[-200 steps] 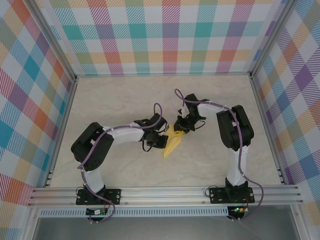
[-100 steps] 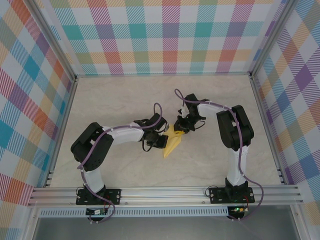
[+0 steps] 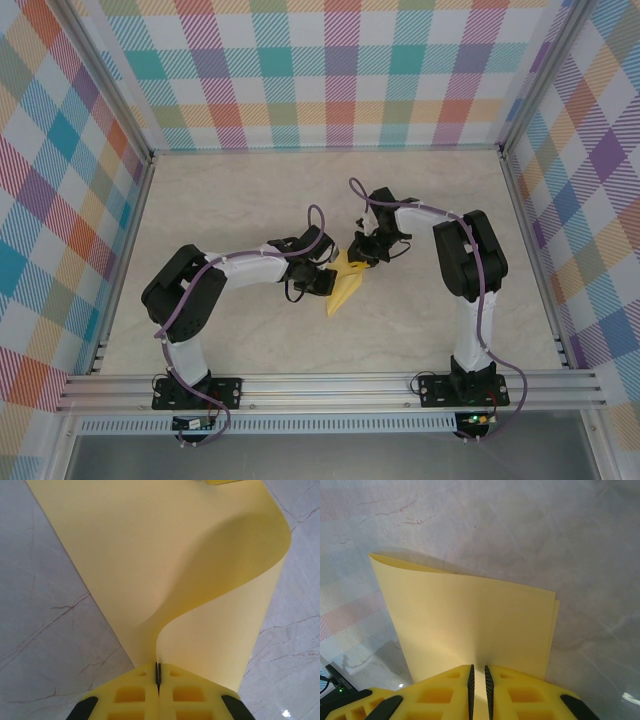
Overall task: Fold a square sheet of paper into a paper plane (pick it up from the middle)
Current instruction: Third fold the triangle at the center of the table.
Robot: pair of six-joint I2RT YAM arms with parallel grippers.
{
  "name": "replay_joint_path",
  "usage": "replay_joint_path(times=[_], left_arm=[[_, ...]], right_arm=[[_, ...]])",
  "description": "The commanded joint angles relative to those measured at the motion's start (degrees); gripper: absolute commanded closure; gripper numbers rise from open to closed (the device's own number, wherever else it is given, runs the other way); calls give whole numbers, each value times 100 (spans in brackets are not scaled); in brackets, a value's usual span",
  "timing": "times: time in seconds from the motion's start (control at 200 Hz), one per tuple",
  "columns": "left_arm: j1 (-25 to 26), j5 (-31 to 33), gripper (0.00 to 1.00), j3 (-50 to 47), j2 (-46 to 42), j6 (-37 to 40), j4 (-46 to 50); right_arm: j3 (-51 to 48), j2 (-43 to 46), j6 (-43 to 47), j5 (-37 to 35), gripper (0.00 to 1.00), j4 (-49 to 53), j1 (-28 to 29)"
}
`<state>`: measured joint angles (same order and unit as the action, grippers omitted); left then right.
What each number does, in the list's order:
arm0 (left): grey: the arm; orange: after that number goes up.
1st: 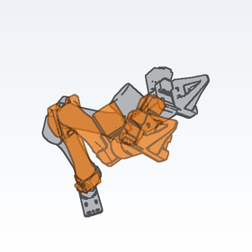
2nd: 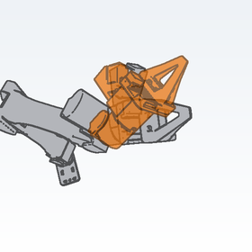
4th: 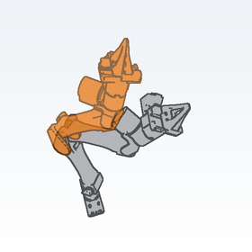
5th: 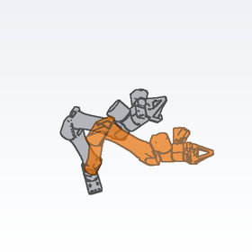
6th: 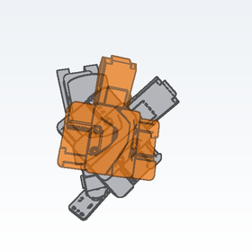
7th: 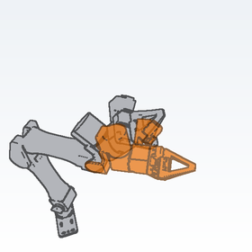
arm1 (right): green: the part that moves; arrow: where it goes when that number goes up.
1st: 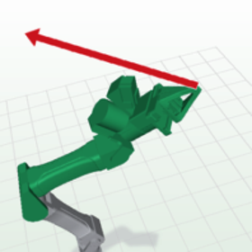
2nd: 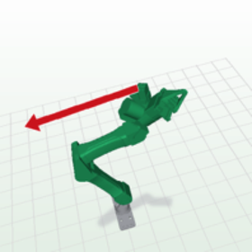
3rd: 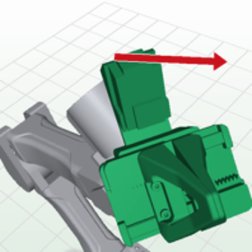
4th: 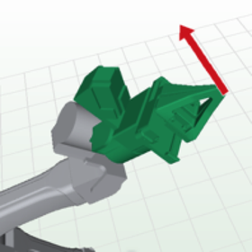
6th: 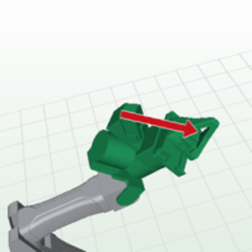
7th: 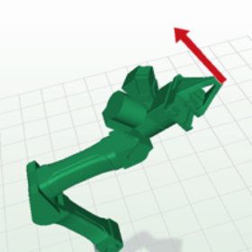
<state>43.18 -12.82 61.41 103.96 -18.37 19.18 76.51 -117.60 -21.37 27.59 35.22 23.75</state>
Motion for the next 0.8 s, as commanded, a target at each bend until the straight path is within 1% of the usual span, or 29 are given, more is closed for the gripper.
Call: replay_joint_path(times=[0.0,0.18,0.38,0.795], left_arm=[[-84,65,98,139,-63,106,-29],[-85,34,98,180,0,101,-72],[-83,56,98,139,-122,107,-48],[-82,126,97,169,217,98,2]], right_arm=[[-66,-202,20,-244,82,188,42],[-92,-207,11,-241,82,181,47],[-97,-218,19,-260,81,189,42],[-101,-208,1,-254,80,188,47]])
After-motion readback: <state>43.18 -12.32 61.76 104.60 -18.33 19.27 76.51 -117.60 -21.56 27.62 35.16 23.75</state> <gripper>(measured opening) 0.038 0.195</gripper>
